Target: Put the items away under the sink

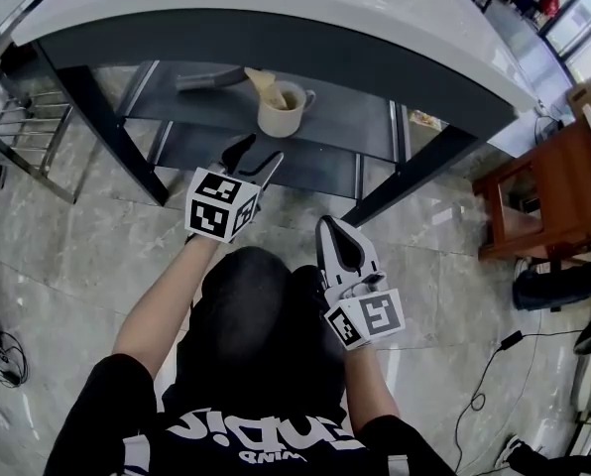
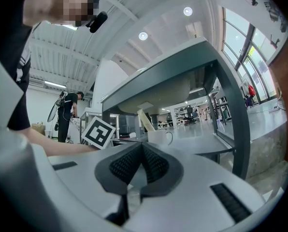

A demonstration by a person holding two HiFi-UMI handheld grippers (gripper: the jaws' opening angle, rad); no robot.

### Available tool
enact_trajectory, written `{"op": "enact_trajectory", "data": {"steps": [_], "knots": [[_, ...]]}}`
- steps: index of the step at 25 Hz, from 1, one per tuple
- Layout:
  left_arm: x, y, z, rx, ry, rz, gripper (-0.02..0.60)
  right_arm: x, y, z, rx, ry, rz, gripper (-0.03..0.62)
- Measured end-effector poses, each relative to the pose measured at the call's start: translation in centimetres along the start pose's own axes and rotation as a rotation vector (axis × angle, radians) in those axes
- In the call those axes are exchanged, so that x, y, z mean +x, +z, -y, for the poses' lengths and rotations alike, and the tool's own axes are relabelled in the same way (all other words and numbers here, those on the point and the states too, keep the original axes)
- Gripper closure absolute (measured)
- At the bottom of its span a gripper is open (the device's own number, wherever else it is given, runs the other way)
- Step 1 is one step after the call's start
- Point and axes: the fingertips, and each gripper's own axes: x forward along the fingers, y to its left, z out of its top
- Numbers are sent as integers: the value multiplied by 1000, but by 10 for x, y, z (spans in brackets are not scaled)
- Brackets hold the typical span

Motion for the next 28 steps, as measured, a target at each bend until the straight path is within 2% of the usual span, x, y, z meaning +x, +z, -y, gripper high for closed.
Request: {"op": "enact_trajectory", "data": {"steps": [5,7,10,16,21,25,28], "knots": [[-36,6,17,-6,-44,41,481,-2,-3,-1,4,8,-6,576],[-50,6,25,16,-56,46,528,-2,-2,0,6,9,-5,576],[-76,3,31,24,-77,45,559,-3,-2,0,10,9,-6,576],[-122,-4,44,-25,-155,68,561,-4,-6,-7,17,27,-18,576],[-134,7,49,-30,-191,92,561,3,2,-10,27,54,-31,576],[-146,53,50,-39,-250,128,561,19,27,-19,51,82,-59,576],[-162,99,52,-20,-290,121,561,33,64,-35,70,113,-79,576]]}}
